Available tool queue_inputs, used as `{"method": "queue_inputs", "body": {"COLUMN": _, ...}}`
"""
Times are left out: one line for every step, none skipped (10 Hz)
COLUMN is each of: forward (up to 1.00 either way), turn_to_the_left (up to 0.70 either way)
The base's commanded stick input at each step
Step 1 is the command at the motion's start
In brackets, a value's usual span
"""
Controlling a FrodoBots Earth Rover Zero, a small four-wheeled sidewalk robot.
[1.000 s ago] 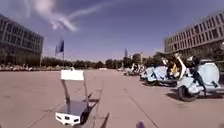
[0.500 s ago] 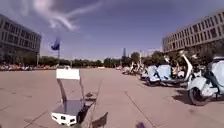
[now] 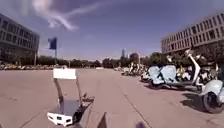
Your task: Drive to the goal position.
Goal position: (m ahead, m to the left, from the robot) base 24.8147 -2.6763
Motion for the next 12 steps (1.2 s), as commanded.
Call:
{"method": "queue_inputs", "body": {"forward": 0.7, "turn_to_the_left": -0.07}}
{"method": "queue_inputs", "body": {"forward": 0.7, "turn_to_the_left": -0.06}}
{"method": "queue_inputs", "body": {"forward": 0.7, "turn_to_the_left": 0.05}}
{"method": "queue_inputs", "body": {"forward": 0.7, "turn_to_the_left": 0.07}}
{"method": "queue_inputs", "body": {"forward": 0.7, "turn_to_the_left": 0.01}}
{"method": "queue_inputs", "body": {"forward": 0.7, "turn_to_the_left": -0.07}}
{"method": "queue_inputs", "body": {"forward": 0.7, "turn_to_the_left": -0.07}}
{"method": "queue_inputs", "body": {"forward": 0.7, "turn_to_the_left": -0.07}}
{"method": "queue_inputs", "body": {"forward": 0.7, "turn_to_the_left": -0.07}}
{"method": "queue_inputs", "body": {"forward": 0.7, "turn_to_the_left": -0.05}}
{"method": "queue_inputs", "body": {"forward": 0.7, "turn_to_the_left": 0.07}}
{"method": "queue_inputs", "body": {"forward": 0.7, "turn_to_the_left": 0.07}}
